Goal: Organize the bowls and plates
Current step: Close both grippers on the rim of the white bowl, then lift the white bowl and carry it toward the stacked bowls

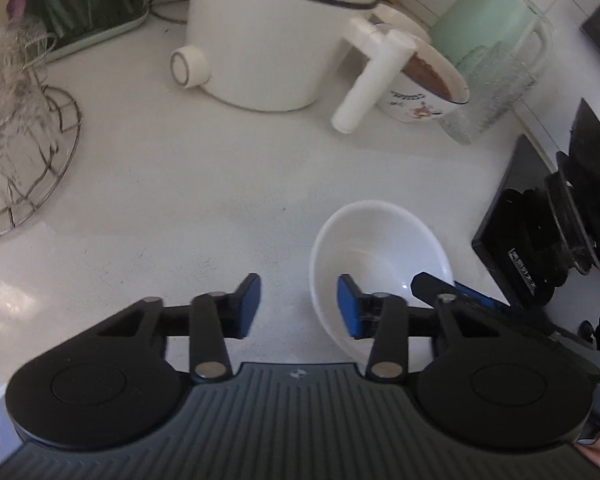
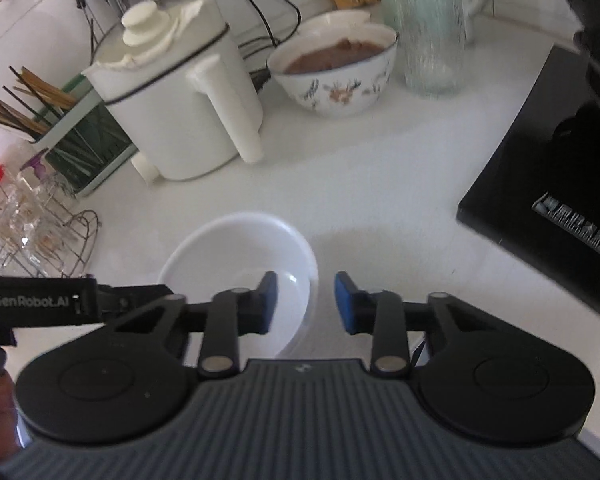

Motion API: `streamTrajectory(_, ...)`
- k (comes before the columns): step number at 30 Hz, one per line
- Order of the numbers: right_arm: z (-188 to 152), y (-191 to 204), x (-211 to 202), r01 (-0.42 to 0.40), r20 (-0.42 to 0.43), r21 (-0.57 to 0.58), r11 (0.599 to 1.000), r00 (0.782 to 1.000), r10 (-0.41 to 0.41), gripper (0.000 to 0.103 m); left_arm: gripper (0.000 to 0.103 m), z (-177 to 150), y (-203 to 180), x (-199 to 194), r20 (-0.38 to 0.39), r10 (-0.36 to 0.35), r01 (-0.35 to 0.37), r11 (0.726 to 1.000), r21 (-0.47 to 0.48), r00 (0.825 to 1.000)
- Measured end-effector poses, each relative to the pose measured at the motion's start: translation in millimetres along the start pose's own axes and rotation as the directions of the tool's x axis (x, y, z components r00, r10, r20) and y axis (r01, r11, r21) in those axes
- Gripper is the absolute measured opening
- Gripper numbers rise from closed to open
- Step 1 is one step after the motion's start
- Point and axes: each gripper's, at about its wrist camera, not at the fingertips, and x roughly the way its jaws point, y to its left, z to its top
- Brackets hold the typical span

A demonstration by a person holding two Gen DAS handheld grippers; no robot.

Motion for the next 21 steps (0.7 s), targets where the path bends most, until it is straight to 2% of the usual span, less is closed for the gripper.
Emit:
streamTrajectory(4,-0.7,2.8,3.4,-0.021,-0.009,0.011,1.000,1.000,0.021,0.020,0.021,0.0,8.4,5.8,-0.017,-0.030,0.029,0.999,-0.036,0.999)
streamTrajectory(7,-1.0,3.4,4.0,-0.027,-0.013,0.021,0.999,1.000,0.028,0.015,0.013,0.6,7.0,6.1,-0.017,-0.038,0.037,0.999,-0.024,0.999)
streamTrajectory(9,-0.6,3.6,5.4,-0.030,-0.018,0.023,0.999,0.999,0.030,0.011,0.013,1.0,7.2,4.3,-0.014,-0.045,0.044,0.999,-0.026,0.999)
streamTrajectory(21,3.7,4.8,-5.1,-0.039,-0.023,0.042,0.998,0.999,0.040,0.010,0.012,4.2,9.9,-10.3,-0.022,-0.078,0.076,0.995,-0.070,0.997)
